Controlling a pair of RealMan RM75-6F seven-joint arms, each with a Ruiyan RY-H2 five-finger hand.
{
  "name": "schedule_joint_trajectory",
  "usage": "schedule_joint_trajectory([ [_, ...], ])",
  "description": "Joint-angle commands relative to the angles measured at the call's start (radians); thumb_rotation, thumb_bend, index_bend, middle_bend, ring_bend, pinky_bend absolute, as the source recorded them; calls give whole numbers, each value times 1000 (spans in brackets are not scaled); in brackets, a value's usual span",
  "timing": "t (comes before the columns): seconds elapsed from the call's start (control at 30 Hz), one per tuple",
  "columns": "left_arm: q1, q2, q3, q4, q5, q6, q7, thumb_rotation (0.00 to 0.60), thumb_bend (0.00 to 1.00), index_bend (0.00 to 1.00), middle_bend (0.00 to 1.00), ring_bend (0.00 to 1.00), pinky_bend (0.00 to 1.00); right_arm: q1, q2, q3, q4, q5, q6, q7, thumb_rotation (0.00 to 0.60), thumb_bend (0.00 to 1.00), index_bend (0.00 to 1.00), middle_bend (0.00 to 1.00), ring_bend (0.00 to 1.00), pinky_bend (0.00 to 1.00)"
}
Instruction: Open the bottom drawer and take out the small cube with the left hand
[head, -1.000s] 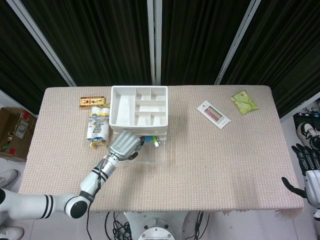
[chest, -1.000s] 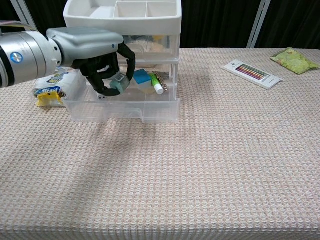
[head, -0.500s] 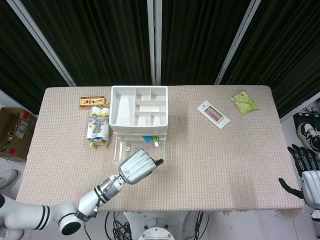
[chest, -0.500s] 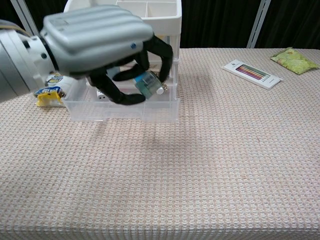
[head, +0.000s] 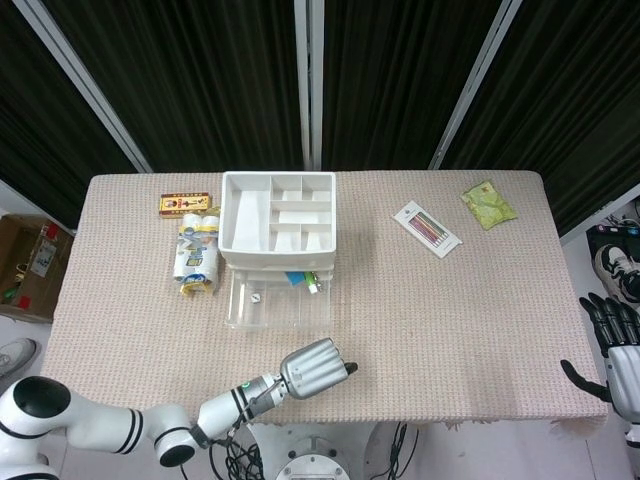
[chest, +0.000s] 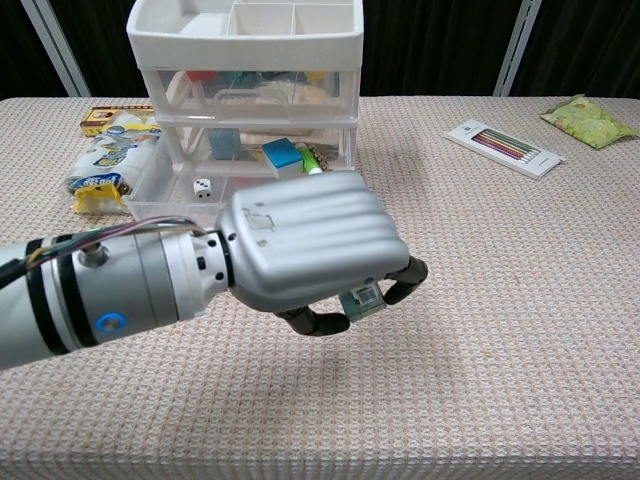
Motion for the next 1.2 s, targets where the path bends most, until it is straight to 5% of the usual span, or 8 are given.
schedule_joint_trajectory([
  [0.03, 8, -10, -12, 0, -16, 6, 26, 600, 240, 321, 792, 864, 1000, 1, 0, 1, 0, 0, -1, 0, 600, 134, 0, 54, 0, 30],
  [0.27, 85, 69, -58, -81, 35, 187, -41, 600, 159, 254, 720, 812, 1000, 1, 2, 2, 1, -3, 2, 6, 600, 135, 0, 54, 0, 31],
  [0.57, 330, 351, -55, -204, 33, 519, -246, 600, 134, 305, 670, 741, 989, -1, 5, 2, 12, -14, 15, 21, 600, 135, 0, 54, 0, 30],
  [0.7, 440, 487, -32, -220, -77, 571, -341, 600, 117, 306, 599, 624, 800, 3, 6, 2, 15, -20, 14, 22, 600, 135, 0, 54, 0, 30],
  [0.87, 561, 611, 18, -170, -195, 566, -495, 600, 96, 271, 369, 343, 358, 10, 6, 2, 14, -27, 10, 17, 600, 135, 0, 53, 0, 31],
  [0.97, 626, 621, 40, -103, -208, 582, -593, 600, 92, 231, 277, 260, 275, 15, 2, 5, 12, -32, 10, 12, 600, 135, 0, 52, 0, 30],
  [1.2, 750, 584, 81, 5, -160, 655, -689, 600, 92, 215, 264, 251, 260, 25, -10, 3, -4, -37, -4, -13, 600, 135, 0, 52, 0, 30],
])
